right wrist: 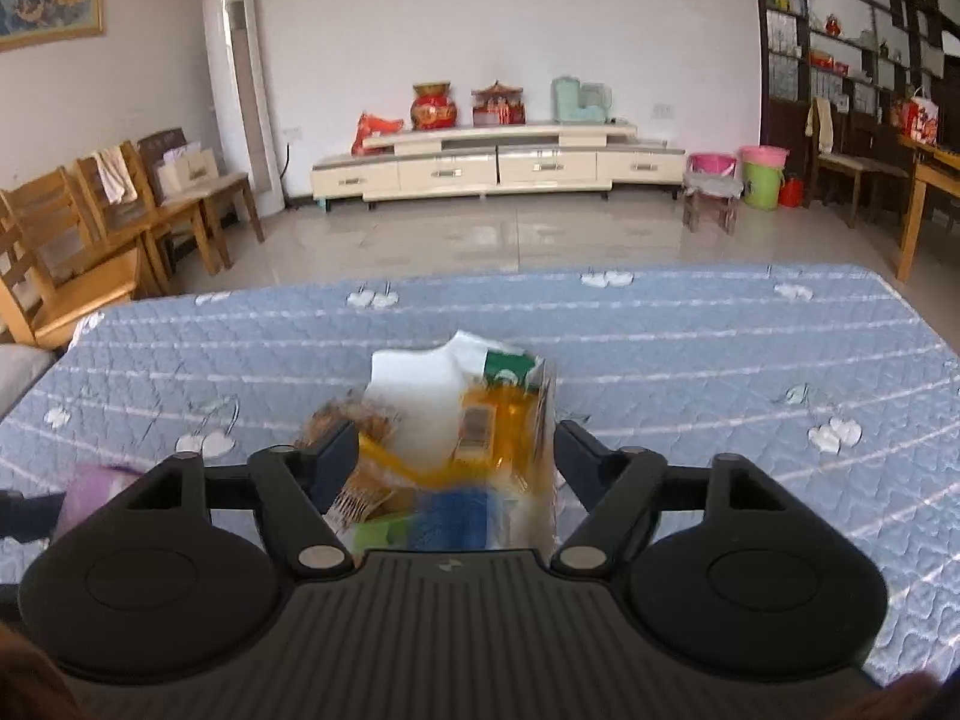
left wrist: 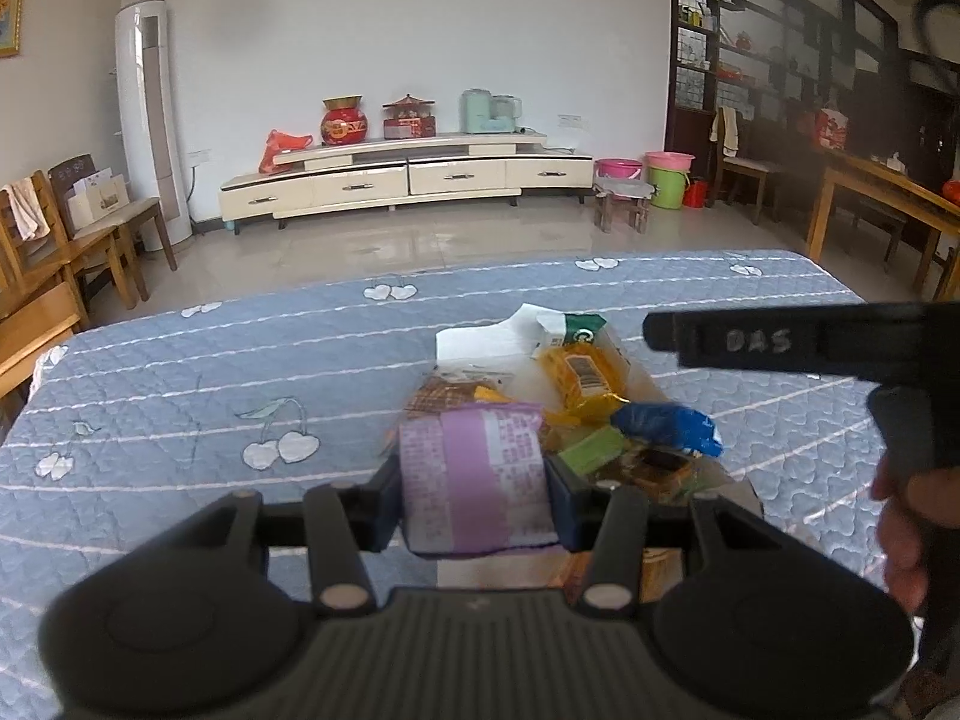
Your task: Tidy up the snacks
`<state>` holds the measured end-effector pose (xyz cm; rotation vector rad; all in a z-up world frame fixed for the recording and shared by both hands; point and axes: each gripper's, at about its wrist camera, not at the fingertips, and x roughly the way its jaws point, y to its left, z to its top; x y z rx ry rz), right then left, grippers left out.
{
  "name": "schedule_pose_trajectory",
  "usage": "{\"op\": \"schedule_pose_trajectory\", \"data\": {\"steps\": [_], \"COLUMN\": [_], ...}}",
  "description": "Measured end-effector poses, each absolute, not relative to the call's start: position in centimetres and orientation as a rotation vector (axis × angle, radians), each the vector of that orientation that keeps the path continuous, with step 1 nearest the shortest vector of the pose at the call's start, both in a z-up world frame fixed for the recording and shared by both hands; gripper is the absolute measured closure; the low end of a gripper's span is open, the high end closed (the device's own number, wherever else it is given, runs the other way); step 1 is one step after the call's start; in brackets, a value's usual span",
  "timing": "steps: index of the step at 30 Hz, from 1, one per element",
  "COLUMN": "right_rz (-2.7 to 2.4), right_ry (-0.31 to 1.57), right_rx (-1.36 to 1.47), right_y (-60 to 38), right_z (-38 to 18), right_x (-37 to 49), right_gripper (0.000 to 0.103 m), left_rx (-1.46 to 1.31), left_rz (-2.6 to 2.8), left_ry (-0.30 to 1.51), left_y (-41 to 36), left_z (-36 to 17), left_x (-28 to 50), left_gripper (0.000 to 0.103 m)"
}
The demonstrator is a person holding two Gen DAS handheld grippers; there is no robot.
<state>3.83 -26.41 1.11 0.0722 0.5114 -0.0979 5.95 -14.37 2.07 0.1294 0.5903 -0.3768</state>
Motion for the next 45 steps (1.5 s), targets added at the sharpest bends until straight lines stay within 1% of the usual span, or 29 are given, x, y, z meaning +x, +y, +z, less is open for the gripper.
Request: {"op": "schedule_pose_trajectory", "data": {"steps": [12,14,16,17,19,23,24,26,28,32,37,45], "right_rz": [-0.169,-0.185,-0.188,-0.19,-0.196,-0.193,-0.187,-0.174,-0.159,-0.145,-0.126,-0.094], "right_ry": [0.421,0.422,0.419,0.419,0.42,0.437,0.44,0.45,0.462,0.505,0.564,0.624], "right_rx": [0.053,0.043,0.042,0.041,0.038,0.041,0.037,0.025,0.016,0.008,-0.006,-0.015], "right_y": [-27.8,-27.9,-28.0,-28.0,-27.9,-28.0,-27.9,-27.4,-26.8,-26.2,-25.3,-23.3], "right_z": [3.7,3.9,4.1,4.1,4.3,4.3,4.3,4.4,4.2,3.5,2.1,0.7], "right_x": [-1.9,-2.6,-3.3,-3.6,-4.2,-5.0,-5.2,-5.9,-7.0,-9.0,-11.2,-12.6], "right_gripper": [0.013,0.013,0.012,0.012,0.011,0.01,0.009,0.003,0.0,0.0,0.0,0.0], "left_rx": [0.094,0.081,0.08,0.078,0.072,0.09,0.098,0.108,0.104,0.107,0.093,0.099], "left_rz": [-0.496,-0.515,-0.51,-0.503,-0.499,-0.453,-0.435,-0.396,-0.366,-0.325,-0.28,-0.229], "left_ry": [0.598,0.6,0.604,0.601,0.592,0.584,0.581,0.582,0.581,0.585,0.621,0.648], "left_y": [-19.0,-19.8,-20.1,-20.0,-19.4,-18.2,-17.8,-17.0,-16.0,-14.0,-12.3,-11.8], "left_z": [1.5,1.6,1.7,1.9,2.2,3.0,3.3,3.8,4.1,3.9,2.6,1.4], "left_x": [7.7,8.3,8.5,8.4,7.7,6.2,5.7,4.6,3.5,1.0,-1.6,-3.3], "left_gripper": [0.055,0.051,0.038,0.036,0.029,0.028,0.026,0.021,0.017,0.012,0.004,0.002]}}
